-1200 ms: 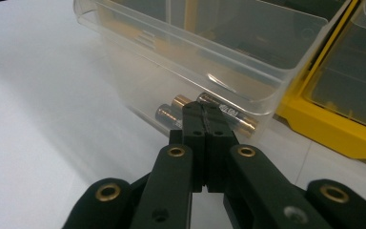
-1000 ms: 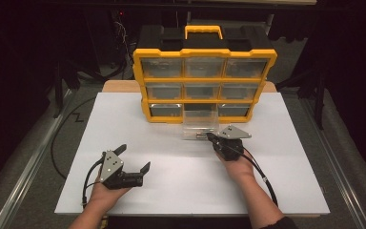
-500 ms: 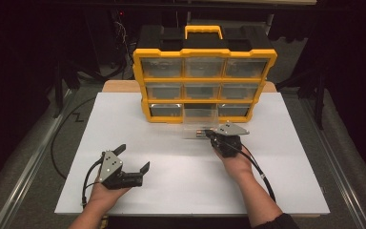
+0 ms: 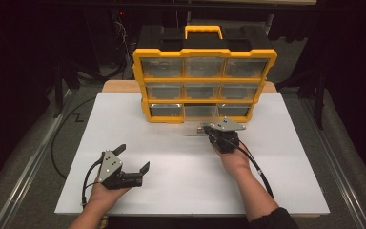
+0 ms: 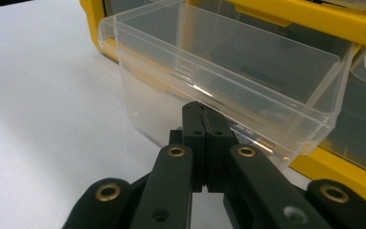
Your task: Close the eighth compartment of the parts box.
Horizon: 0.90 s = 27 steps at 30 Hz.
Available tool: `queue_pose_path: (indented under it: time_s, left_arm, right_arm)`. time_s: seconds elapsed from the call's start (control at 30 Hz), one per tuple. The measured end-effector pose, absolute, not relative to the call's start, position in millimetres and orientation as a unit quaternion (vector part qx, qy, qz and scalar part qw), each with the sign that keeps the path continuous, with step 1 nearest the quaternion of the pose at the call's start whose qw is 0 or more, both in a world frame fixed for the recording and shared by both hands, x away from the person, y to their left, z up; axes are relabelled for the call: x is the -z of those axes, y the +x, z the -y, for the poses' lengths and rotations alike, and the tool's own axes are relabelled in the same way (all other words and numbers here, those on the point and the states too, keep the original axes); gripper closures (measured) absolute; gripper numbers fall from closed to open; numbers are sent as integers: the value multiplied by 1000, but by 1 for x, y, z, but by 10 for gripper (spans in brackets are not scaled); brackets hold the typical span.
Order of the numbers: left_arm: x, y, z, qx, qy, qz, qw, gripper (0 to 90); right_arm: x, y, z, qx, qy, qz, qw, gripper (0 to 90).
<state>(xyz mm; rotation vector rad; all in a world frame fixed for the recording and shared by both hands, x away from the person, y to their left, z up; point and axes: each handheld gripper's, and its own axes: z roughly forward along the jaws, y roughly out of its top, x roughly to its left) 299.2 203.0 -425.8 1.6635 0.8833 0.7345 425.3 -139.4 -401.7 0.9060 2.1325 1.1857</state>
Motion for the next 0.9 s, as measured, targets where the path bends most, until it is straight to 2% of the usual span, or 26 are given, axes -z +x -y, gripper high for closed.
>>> queue_pose_path:
  time_s: [0.9]
  left_arm:
    - [425,299,-206,-308,690,-375,537,4]
  right_arm:
    - [401,450,131,-423,348,-788,282,900]
